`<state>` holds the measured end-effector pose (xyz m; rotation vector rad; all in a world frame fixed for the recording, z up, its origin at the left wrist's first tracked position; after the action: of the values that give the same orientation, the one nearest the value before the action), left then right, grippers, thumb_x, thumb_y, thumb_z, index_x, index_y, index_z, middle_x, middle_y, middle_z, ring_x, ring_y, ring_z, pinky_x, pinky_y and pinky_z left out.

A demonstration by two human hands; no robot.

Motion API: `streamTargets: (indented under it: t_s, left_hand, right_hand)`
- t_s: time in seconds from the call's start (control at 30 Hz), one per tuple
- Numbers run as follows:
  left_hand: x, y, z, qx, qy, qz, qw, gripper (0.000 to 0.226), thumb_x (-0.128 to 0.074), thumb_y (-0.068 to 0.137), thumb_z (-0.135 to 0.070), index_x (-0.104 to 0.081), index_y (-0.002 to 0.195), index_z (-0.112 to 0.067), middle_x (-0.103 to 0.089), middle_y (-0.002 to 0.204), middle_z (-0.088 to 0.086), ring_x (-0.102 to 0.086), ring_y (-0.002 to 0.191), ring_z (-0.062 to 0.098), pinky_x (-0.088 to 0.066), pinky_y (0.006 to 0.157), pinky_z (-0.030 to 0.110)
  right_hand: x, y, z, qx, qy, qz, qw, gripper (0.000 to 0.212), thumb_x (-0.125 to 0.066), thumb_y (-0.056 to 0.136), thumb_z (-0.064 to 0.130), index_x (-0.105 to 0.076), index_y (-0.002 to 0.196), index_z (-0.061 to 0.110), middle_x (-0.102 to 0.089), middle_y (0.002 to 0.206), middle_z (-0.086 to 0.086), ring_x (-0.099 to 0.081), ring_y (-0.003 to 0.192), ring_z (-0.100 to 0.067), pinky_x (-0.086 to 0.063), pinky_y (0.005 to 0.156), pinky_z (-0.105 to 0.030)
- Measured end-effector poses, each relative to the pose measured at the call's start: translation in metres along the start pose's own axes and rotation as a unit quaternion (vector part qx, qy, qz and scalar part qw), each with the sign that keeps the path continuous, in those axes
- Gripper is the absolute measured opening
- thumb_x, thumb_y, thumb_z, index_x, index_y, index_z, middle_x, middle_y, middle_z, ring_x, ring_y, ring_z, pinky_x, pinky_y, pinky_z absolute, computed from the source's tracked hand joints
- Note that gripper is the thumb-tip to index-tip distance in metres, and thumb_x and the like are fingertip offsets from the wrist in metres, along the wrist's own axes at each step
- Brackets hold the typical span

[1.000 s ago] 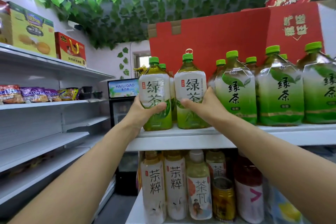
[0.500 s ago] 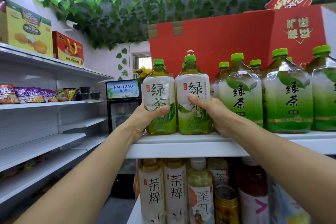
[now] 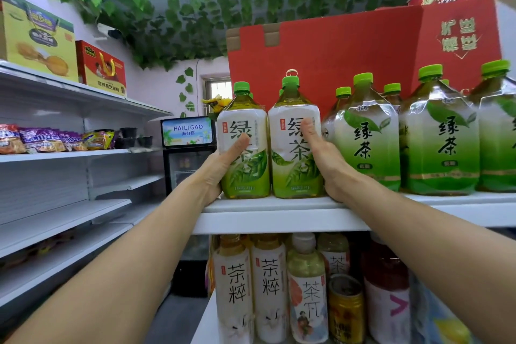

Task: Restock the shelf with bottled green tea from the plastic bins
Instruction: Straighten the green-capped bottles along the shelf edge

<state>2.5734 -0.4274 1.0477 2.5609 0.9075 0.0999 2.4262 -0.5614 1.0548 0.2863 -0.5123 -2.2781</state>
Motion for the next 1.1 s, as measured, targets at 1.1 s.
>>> streamTargets:
  t_s: [1.1]
  left_hand:
    - [0.002, -0.033, -0.028, -0.183, 0.206, -0.231, 0.933, 0.096, -0.063, 0.078, -0.074, -0.030, 0.151, -0.022, -0.046, 0.148, 0.003, -0.049, 0.128, 0.016, -0.045, 0.106, 0.040]
  right_hand:
    - [0.008, -0.055, 0.010, 0.149, -0.234, 0.051, 0.959, 0.051, -0.057, 0.096, 0.033, -0.036, 0.143, 0.027, -0.049, 0.137, 0.014, -0.044, 0.127, -0.005, -0.036, 0.110, -0.024]
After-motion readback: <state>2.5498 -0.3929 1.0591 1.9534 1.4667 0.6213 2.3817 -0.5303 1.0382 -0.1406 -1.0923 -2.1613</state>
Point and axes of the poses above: each hand's wrist, its own y-axis towards the middle knuckle, its own x-axis out of the back of the hand, z = x × y, the point moved 6 cm from there along y, towards the middle knuckle
